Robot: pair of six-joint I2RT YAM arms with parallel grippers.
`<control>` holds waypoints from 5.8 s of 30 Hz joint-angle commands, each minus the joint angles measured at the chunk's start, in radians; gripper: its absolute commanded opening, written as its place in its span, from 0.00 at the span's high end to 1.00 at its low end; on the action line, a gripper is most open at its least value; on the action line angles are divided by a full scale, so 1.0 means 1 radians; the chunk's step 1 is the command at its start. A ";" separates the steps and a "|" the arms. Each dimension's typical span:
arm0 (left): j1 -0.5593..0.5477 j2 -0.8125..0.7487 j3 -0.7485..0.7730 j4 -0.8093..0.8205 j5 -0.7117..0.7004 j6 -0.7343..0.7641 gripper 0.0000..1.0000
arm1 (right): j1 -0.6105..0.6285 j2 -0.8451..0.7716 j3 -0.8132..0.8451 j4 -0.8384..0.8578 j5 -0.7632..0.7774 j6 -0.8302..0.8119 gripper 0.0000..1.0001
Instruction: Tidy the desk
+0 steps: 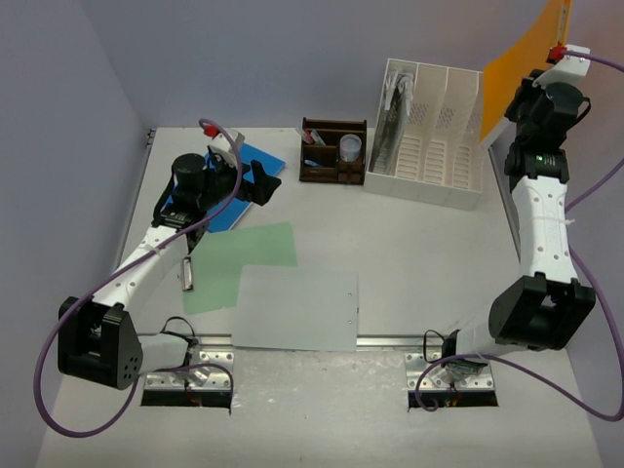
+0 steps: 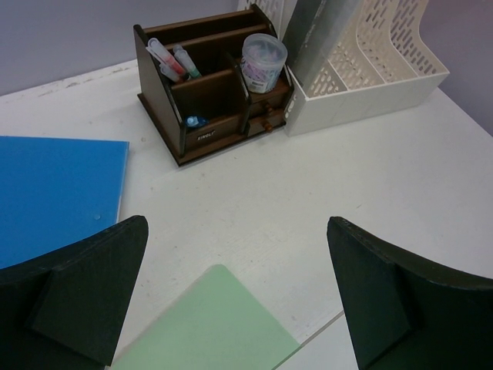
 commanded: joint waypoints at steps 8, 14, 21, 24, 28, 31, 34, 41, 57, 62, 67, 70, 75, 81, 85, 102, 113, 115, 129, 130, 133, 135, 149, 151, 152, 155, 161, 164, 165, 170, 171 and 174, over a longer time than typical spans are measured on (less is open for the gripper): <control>0.016 0.013 -0.010 0.078 0.022 -0.019 0.00 | 0.022 -0.118 -0.148 -0.003 0.029 0.051 1.00; 0.018 0.013 -0.016 0.081 0.024 -0.019 0.00 | 0.024 -0.128 -0.183 0.022 0.029 0.038 1.00; 0.021 0.012 -0.024 0.078 0.019 -0.011 0.00 | 0.045 -0.063 -0.157 0.055 0.066 0.031 1.00; 0.023 0.013 -0.031 0.079 0.022 -0.012 0.00 | 0.057 -0.023 -0.122 0.050 0.109 0.035 1.00; 0.025 0.017 -0.036 0.085 0.025 -0.013 0.00 | 0.077 0.023 -0.078 0.039 0.169 0.043 1.00; 0.027 0.021 -0.040 0.088 0.027 -0.014 0.00 | 0.091 0.051 -0.076 0.065 0.191 0.037 1.00; 0.029 0.028 -0.045 0.094 0.030 -0.013 0.00 | 0.099 0.075 -0.066 0.084 0.211 0.030 1.00; 0.034 0.044 -0.059 0.108 0.040 -0.015 0.00 | 0.109 0.120 -0.050 0.141 0.213 -0.018 1.00; 0.043 0.068 -0.070 0.110 0.044 -0.017 0.00 | 0.110 0.177 -0.096 0.212 0.182 -0.041 1.00; 0.048 0.068 -0.075 0.103 0.042 -0.016 0.00 | 0.110 0.188 -0.126 0.215 0.170 -0.033 1.00; 0.051 0.071 -0.079 0.100 0.042 -0.016 0.00 | 0.110 0.182 -0.169 0.191 0.152 -0.023 1.00; 0.051 0.070 -0.083 0.093 0.034 -0.019 0.00 | 0.109 0.168 -0.204 0.166 0.151 -0.007 1.00; 0.052 0.076 -0.078 0.066 -0.103 -0.002 0.00 | 0.109 0.152 -0.277 0.146 0.146 -0.007 1.00; 0.059 0.128 0.005 -0.072 -0.217 0.028 0.00 | 0.107 0.161 -0.284 0.104 0.119 -0.013 0.64; 0.123 0.152 0.052 -0.134 -0.103 -0.013 0.00 | 0.108 0.136 -0.226 0.045 0.050 -0.023 0.30; 0.447 0.426 0.396 -0.402 0.073 0.151 0.01 | 0.267 -0.033 -0.002 -0.226 -0.451 -0.029 0.12; 0.479 0.602 0.456 -0.310 0.002 0.169 0.01 | 0.651 0.268 0.144 -0.216 -0.355 0.355 0.14; 0.485 0.627 0.462 -0.294 -0.013 0.167 0.01 | 0.710 0.357 0.201 -0.227 -0.307 0.421 0.15; 0.541 0.723 0.444 -0.160 0.010 0.140 0.02 | 0.904 0.887 0.563 -0.238 -0.108 0.690 0.16; 0.542 0.728 0.449 -0.148 0.008 0.139 0.02 | 0.909 0.910 0.573 -0.225 -0.106 0.692 0.16; 0.549 0.745 0.460 -0.095 0.014 0.118 0.02 | 0.930 0.964 0.592 -0.192 -0.096 0.702 0.16; 0.556 0.765 0.471 -0.087 0.026 0.107 0.02 | 0.941 1.010 0.610 -0.174 -0.097 0.716 0.16; 0.585 1.005 0.644 -0.188 0.222 0.028 0.18 | 0.957 1.219 0.683 -0.034 -0.159 0.800 0.17; 0.587 1.040 0.685 -0.249 0.278 0.031 0.25 | 0.957 1.245 0.692 0.005 -0.173 0.819 0.19; 0.588 1.047 0.695 -0.266 0.304 0.034 0.28 | 0.957 1.254 0.697 0.023 -0.181 0.824 0.20; 0.585 1.063 0.705 -0.330 0.356 0.052 0.34 | 0.958 1.288 0.720 0.063 -0.205 0.844 0.20; 0.602 1.013 0.655 -0.313 0.290 0.075 0.28 | 0.959 1.292 0.687 0.091 -0.218 0.857 0.21; 0.627 0.983 0.660 -0.220 0.228 0.032 0.23 | 0.953 1.279 0.642 0.092 -0.222 0.861 0.22; 0.630 0.987 0.675 -0.212 0.215 0.020 0.22 | 0.951 1.277 0.638 0.090 -0.225 0.862 0.22; 0.632 1.040 0.774 -0.212 0.176 0.011 0.20 | 0.948 1.261 0.618 0.087 -0.231 0.865 0.22; 0.632 1.052 0.788 -0.210 0.168 0.011 0.20 | 0.948 1.259 0.615 0.084 -0.230 0.866 0.21; 0.632 1.088 0.827 -0.213 0.132 0.015 0.19 | 0.948 1.255 0.609 0.071 -0.225 0.871 0.20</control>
